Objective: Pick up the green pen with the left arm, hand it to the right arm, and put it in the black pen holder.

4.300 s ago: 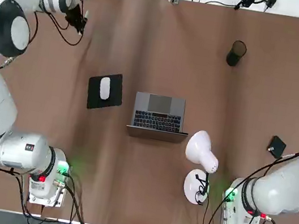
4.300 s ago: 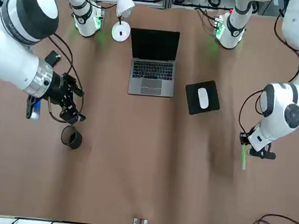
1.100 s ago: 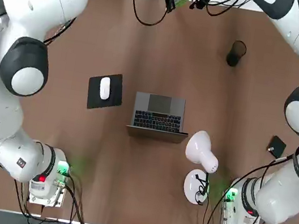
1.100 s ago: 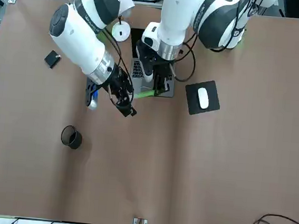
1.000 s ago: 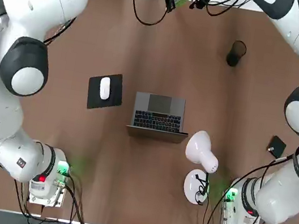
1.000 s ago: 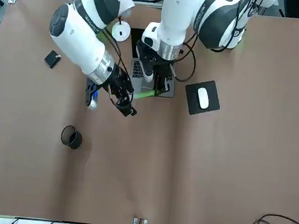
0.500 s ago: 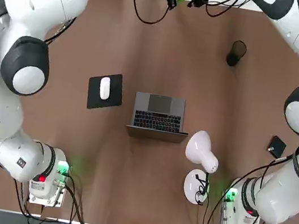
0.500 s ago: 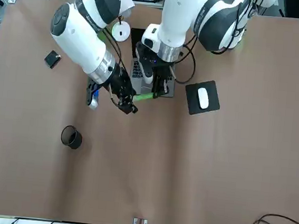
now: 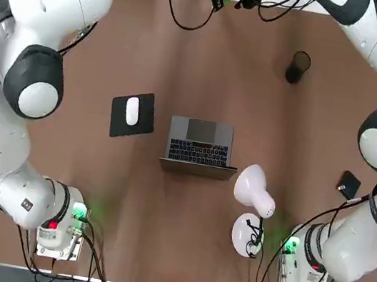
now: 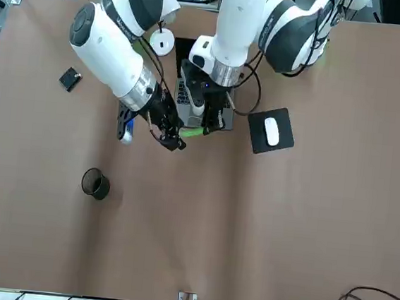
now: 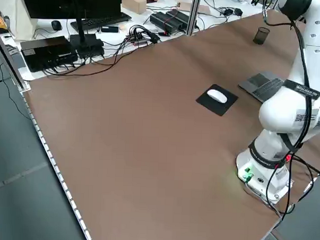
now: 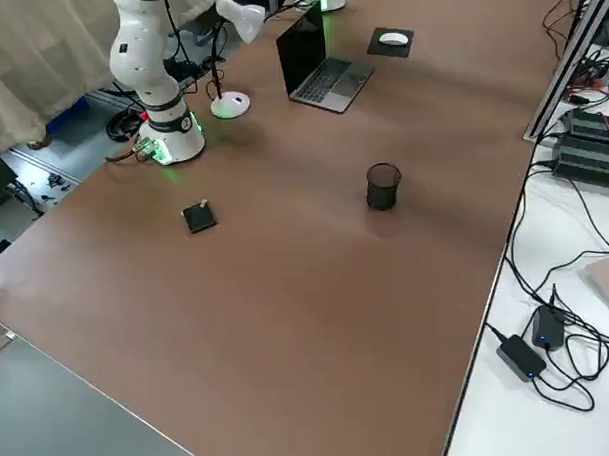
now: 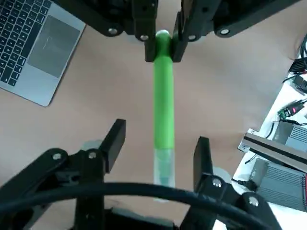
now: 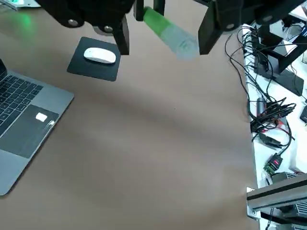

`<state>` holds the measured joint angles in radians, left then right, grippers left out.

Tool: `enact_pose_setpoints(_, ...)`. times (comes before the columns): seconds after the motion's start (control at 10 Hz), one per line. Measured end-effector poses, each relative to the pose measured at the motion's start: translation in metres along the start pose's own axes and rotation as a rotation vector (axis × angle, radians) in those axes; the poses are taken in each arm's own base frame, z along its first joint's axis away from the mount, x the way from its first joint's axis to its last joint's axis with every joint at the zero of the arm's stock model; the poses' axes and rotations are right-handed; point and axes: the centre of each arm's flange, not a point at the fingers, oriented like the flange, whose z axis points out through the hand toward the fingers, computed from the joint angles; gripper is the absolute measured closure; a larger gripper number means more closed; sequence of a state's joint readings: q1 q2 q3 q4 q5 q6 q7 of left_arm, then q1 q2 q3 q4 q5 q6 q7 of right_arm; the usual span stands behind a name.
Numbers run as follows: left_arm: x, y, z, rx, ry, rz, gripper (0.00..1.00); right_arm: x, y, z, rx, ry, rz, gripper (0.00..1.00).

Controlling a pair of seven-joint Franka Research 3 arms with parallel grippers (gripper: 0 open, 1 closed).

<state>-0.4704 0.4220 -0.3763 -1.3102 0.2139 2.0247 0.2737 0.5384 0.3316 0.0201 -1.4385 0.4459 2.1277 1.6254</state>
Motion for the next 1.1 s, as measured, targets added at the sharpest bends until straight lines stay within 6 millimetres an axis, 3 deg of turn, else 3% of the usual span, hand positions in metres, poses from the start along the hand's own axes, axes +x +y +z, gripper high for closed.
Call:
enact_pose_setpoints(0.3,0.0004,-0.0004,0.0001,0.001,0.004,0.000,0.82,-0.0060,-0.0061,-0.0133,0.028,-0.004,-0.012,0.39)
enact_pose_setpoints(1.1,0.0013,-0.0007,-0.0019,0.002,0.008,-0.001,0.82,-0.0025,-0.0063,-0.0117,0.029,0.062,-0.053,0.48)
